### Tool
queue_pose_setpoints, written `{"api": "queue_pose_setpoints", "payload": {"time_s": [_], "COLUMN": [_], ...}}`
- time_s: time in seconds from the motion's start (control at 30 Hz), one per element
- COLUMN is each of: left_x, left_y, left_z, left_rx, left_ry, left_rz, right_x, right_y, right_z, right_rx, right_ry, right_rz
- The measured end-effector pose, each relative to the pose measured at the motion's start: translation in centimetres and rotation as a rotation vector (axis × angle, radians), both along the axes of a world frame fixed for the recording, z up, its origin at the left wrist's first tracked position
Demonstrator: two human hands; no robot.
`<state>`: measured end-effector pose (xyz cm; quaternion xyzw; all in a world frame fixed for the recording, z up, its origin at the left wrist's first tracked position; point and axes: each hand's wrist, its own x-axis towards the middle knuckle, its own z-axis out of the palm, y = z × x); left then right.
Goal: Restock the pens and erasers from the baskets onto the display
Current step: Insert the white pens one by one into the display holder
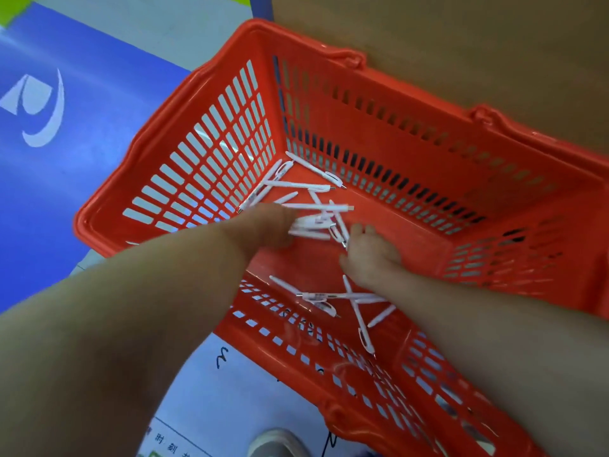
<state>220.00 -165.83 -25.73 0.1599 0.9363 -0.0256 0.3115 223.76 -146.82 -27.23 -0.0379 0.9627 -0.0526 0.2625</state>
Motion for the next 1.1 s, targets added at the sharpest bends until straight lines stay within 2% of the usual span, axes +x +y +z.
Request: {"api": "queue_pose_setpoints", "payload": {"time_s": [0.07,0.13,0.27,0.4,0.5,0.63,0.7,0.8,0.87,0.9,1.0,1.1], "left_x": [-1.0,-1.6,-1.4,-1.4,-1.5,-2.1,-2.3,-1.4,-0.6,-0.2,0.7,1.4], "left_y": [-0.5,-0.8,-1.1,-0.9,-0.5,-0.5,-0.4,0.9,2.5,3.4,5.1,5.2], "left_z": [0.6,1.0,0.2,0.0,0.2,1.7,3.0,5.1,6.6,7.3,8.5,9.1], "left_rx": [0.092,0.099,-0.026,-0.116,-0.075,0.093,0.298,0.686,0.828,0.847,0.726,0.641], "left_ry": [0.124,0.172,0.125,0.127,0.096,-0.008,-0.170,-0.429,-0.452,-0.425,-0.243,-0.224], "left_rz": [0.073,0.126,0.158,0.174,0.236,0.420,0.646,0.939,0.920,0.840,0.545,0.461], "right_x": [0.1,-0.4,-2.1,-2.3,-2.4,-3.0,-3.1,-3.1,-3.2,-3.3,-3.2,-3.0], "right_y": [-0.6,-0.4,1.0,1.0,0.5,-0.2,-0.7,-2.0,-3.0,-3.4,-4.2,-3.7], "right_z": [-0.3,-0.3,0.1,1.0,2.2,2.9,3.1,4.2,5.3,5.5,5.8,6.0], "right_rx": [0.019,-0.036,-0.315,-0.522,-0.643,-0.750,-0.837,-1.097,-1.226,-1.258,-1.279,-1.374], "right_ry": [-0.008,-0.058,-0.141,-0.168,-0.144,-0.108,-0.116,-0.262,-0.352,-0.375,-0.392,-0.483], "right_rz": [0.014,-0.056,-0.385,-0.508,-0.572,-0.586,-0.680,-0.893,-0.947,-0.947,-0.964,-1.033]}}
